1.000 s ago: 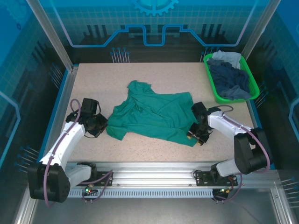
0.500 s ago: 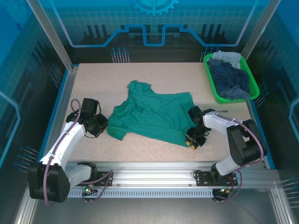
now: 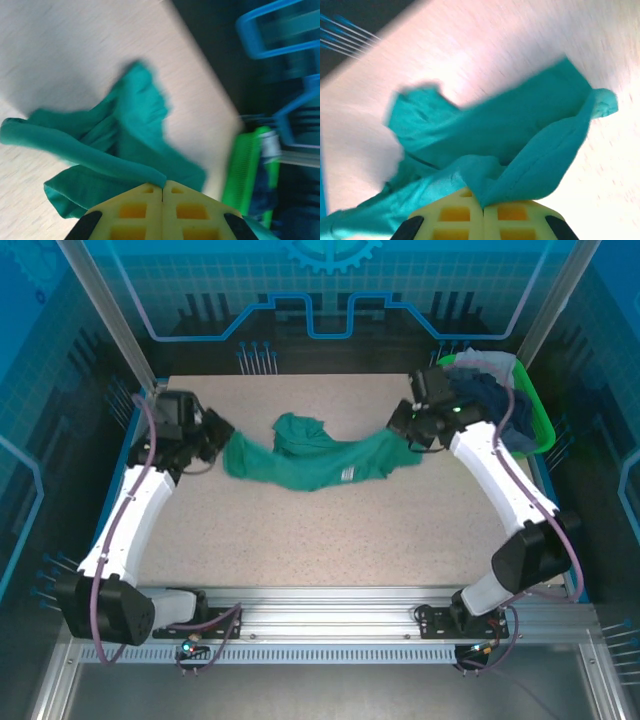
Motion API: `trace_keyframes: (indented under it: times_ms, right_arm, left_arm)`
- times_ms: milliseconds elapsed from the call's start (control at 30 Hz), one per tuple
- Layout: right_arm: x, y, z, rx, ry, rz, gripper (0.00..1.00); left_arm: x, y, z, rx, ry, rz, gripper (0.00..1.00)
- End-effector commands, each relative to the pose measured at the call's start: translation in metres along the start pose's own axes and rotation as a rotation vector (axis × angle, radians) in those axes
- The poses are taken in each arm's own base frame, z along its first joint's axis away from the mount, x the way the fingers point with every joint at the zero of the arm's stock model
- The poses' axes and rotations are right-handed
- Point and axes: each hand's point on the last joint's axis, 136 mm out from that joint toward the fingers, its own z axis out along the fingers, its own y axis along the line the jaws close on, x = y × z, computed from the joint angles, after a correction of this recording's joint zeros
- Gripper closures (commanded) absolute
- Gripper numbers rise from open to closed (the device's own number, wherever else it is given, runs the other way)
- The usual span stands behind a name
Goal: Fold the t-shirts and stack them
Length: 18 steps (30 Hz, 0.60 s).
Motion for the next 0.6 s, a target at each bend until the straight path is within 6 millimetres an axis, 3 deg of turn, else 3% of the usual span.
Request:
trace_keyframes:
  times_ms: [0, 67, 167, 267, 367, 467, 567]
  right_arm:
    - [-0.037, 0.014, -0.059, -0.045, -0.157, -0.104, 1.0]
    - [-0.049, 0.028, -0.094, -0.119, -0.235, -0.136, 1.0]
    - [-0.053, 0.037, -0.146, -0.222, -0.341, -0.178, 1.0]
    - [-0.052, 0.037, -0.196, -0.304, -0.44, -0.197, 1.0]
    - [-0.053, 0.035, -0.232, -0.348, -0.51, -0.189, 1.0]
    - [-0.059, 0.043, -0.241, -0.386, -0.522, -0.167, 1.0]
    - [-0.073, 0.059, -0.222, -0.42, -0.49, -0.129, 1.0]
  left_arm:
    - [-0.04, -0.071, -0.048, 0.217, -0.16, 0.052, 1.0]
    - [-0.05, -0.095, -0.083, 0.309, -0.239, 0.076, 1.0]
    - [-0.055, -0.111, -0.136, 0.408, -0.354, 0.101, 1.0]
    - [-0.057, -0.122, -0.191, 0.496, -0.471, 0.133, 1.0]
    - [-0.061, -0.139, -0.233, 0.547, -0.551, 0.182, 1.0]
    - [-0.072, -0.158, -0.24, 0.557, -0.566, 0.186, 1.0]
    - [-0.091, -0.17, -0.214, 0.501, -0.545, 0.169, 1.0]
